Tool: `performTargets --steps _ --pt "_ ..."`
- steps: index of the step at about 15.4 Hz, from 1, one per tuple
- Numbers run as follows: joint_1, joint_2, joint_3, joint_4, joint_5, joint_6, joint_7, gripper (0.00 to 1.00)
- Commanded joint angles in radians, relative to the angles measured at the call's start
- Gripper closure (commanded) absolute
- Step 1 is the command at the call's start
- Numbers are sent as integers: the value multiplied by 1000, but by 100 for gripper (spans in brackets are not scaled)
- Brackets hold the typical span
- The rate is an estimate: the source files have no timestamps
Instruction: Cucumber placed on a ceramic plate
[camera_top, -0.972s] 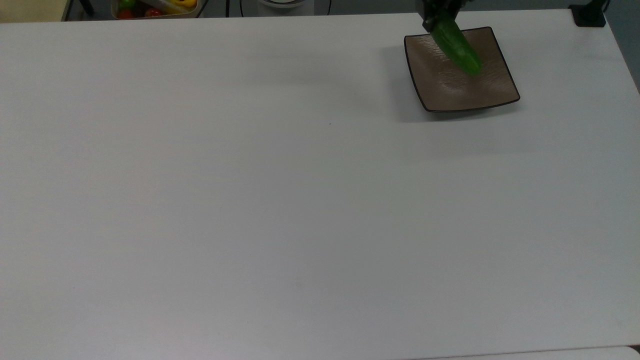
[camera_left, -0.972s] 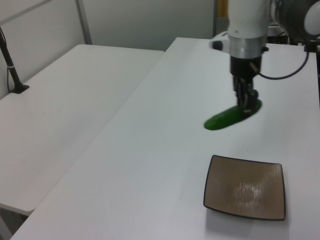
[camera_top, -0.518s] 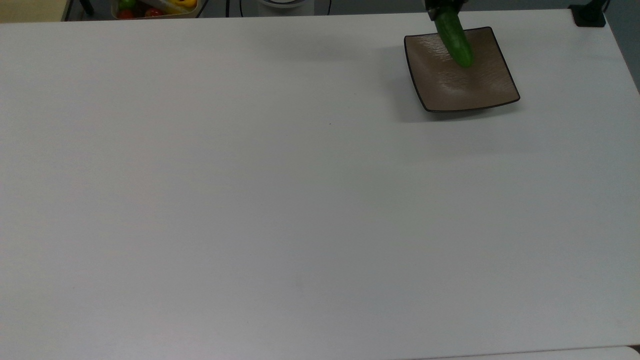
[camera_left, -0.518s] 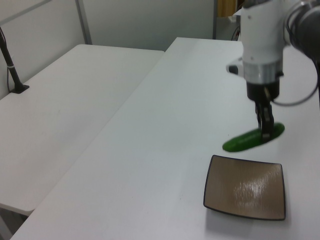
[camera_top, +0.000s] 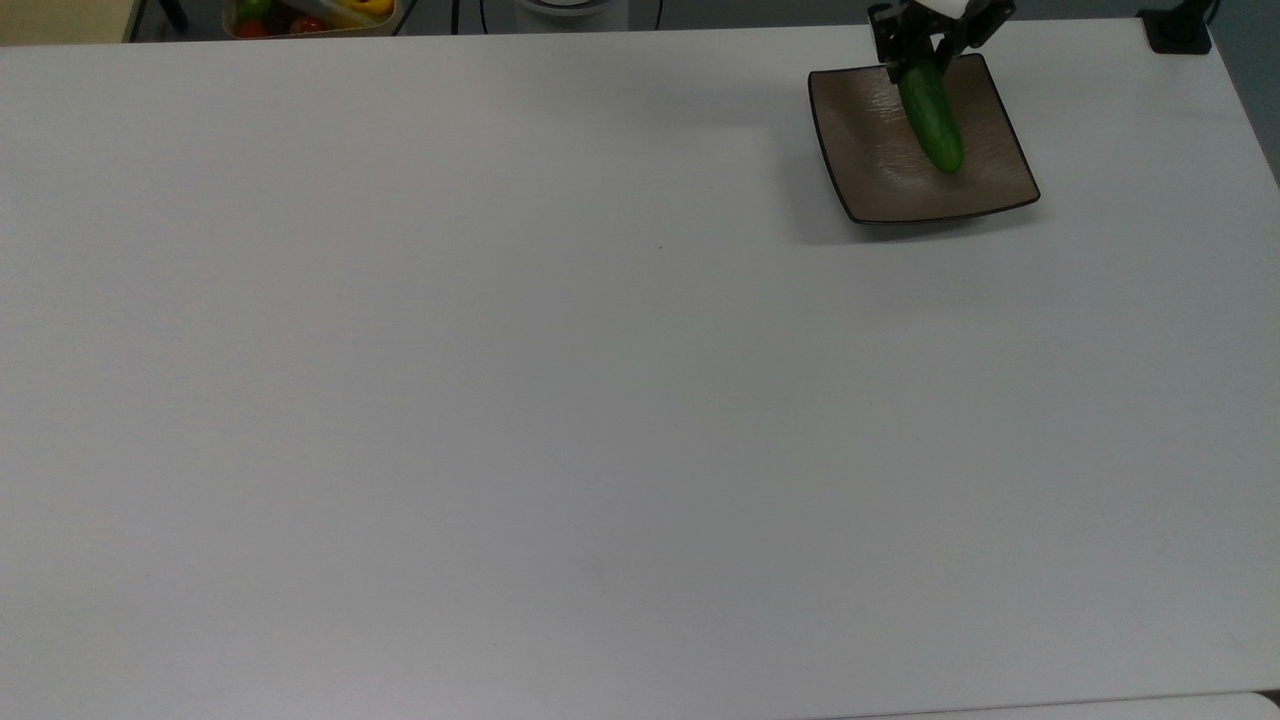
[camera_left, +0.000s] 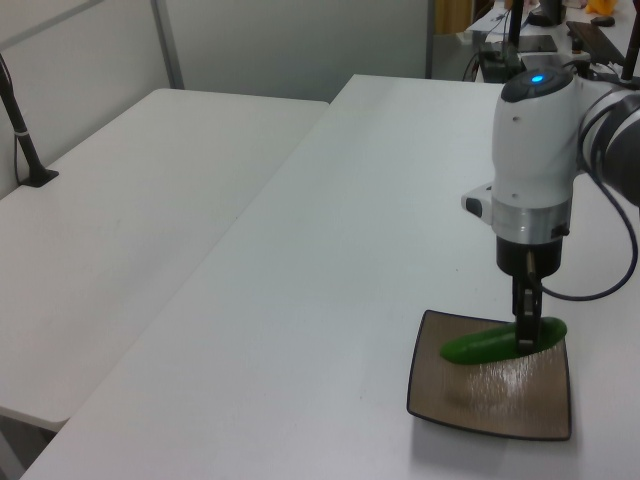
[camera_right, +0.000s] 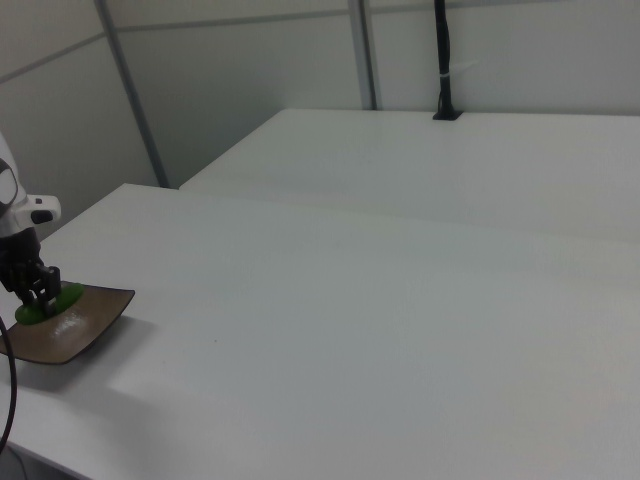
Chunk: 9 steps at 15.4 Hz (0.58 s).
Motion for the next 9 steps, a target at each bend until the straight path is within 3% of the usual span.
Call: performTargets --steps 1,2,4,9 --pt "-10 17 2 -8 1 60 27 33" --pt "-11 17 2 -5 0 60 27 28" --pt "-13 16 2 0 -1 57 27 0" --pt "-40 -32 2 62 -1 -58 24 0"
